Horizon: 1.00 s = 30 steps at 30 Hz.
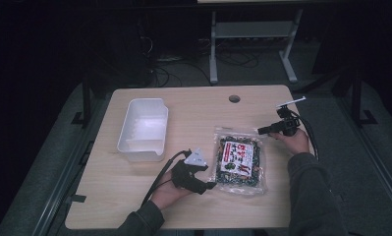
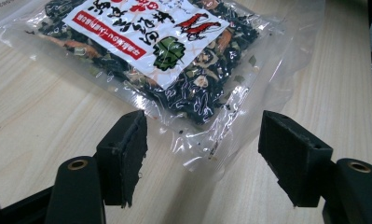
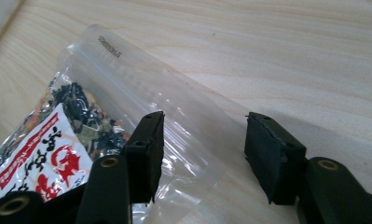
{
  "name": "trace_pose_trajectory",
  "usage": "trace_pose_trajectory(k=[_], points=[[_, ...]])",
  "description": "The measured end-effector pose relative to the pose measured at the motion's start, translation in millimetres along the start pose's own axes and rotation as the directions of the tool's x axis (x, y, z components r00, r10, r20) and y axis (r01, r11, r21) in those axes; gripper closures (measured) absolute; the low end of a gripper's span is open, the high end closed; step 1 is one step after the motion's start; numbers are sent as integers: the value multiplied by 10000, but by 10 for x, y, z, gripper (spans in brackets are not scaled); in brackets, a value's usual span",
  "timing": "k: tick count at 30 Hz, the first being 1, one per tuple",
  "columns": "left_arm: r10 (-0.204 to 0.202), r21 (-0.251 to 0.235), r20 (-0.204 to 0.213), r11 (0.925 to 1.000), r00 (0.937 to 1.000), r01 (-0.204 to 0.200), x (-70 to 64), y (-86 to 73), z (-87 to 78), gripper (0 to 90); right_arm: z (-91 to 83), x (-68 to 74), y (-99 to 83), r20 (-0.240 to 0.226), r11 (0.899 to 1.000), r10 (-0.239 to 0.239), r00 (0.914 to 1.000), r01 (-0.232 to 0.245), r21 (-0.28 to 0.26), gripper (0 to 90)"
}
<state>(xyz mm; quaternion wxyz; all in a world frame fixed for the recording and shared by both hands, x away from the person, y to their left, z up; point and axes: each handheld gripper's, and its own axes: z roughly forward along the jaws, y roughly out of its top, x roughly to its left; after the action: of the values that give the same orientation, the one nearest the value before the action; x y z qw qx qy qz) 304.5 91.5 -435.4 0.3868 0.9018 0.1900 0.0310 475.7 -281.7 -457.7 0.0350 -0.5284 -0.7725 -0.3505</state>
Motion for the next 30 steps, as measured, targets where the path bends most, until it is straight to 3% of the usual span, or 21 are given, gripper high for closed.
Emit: trace_pose_trajectory(k=[3, 8, 11, 13, 16, 20, 30], points=[[-107, -29, -51, 9999, 9999, 106, 29, -19, -22, 312, 34, -42, -10, -189, 9998, 170, 9997, -169, 54, 565], [-192, -147, -192, 9997, 9996, 190, 63, -30, -58, 311, 55, -46, -18, -235, 9998, 17, 9997, -12, 214, 666], [-343, -206, -285, 9992, 9990, 337, 94, -39, -79, 307, 22, -46, -21, -392, 10000, -69, 9992, 71, 62, 768], [-348, -187, -295, 9992, 9990, 342, 99, -42, -77, 305, 3, -42, -21, -410, 10000, -87, 9991, 86, -24, 786], [-358, -111, -315, 9993, 9989, 355, 109, -48, -58, 299, -49, -8, -44, -338, 9985, -465, 9983, 454, -319, 868], [-339, -10, -310, 9994, 9989, 339, 115, -52, -45, 296, -91, 12, -76, -357, 9970, -570, 9977, 550, -540, 886], [-679, -181, -461, 9976, 9966, 671, 176, -62, -67, 283, -382, 151, -90, -424, 9846, -1278, 9909, 1216, -1255, 896]])
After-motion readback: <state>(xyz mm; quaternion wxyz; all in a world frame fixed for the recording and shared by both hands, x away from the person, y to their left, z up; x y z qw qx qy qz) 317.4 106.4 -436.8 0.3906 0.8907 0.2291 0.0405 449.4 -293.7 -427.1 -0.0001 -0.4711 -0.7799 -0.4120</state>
